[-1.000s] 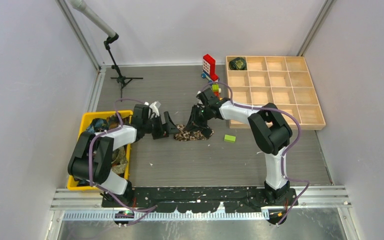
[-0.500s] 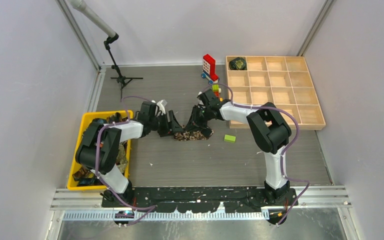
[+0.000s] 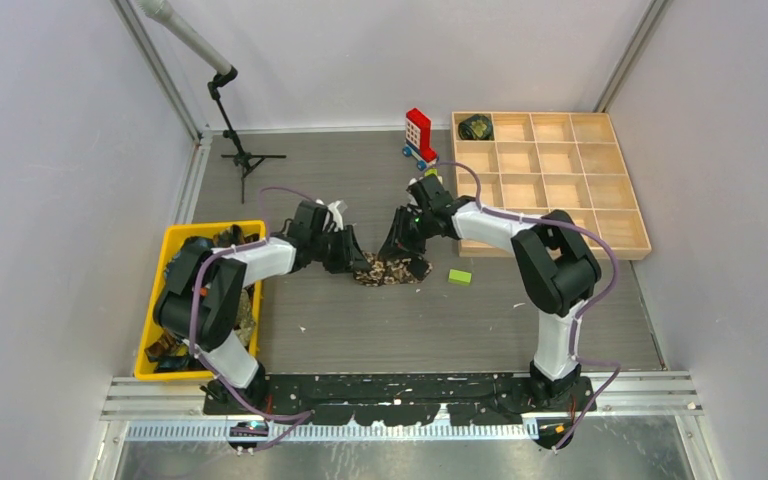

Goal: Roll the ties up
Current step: Roll the tie at the center of the board.

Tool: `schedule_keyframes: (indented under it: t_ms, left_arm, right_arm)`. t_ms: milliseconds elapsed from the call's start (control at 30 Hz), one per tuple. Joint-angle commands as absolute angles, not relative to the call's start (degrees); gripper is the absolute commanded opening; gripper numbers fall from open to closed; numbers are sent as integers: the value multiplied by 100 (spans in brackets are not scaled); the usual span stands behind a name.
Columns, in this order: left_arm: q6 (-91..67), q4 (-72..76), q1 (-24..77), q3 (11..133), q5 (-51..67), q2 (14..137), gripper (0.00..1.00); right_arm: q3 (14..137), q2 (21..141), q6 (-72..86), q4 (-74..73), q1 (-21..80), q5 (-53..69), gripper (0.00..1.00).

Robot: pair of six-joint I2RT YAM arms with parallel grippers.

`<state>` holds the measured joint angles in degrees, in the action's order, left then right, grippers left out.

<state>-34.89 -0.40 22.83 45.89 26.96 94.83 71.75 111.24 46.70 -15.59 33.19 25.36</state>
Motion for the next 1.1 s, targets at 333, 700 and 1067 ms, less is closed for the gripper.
schedule_keyframes:
  t_ms: [333, 700, 1067]
  left_arm:
    - [-3207, -893, 2364, 4305, 2584, 8592, 25]
    - [-2782, -1986, 2364, 4433, 2208, 8107, 25]
    - [-2438, -2729, 2538, 4680, 1370, 7824, 24]
  right_arm:
    - [6330, 10738, 4559, -1676, 3439, 1968, 30]
    - [6084, 10311, 4972, -2020, 4181, 1509, 28]
    - [6662, 9553, 4603, -3034, 4226, 978, 28]
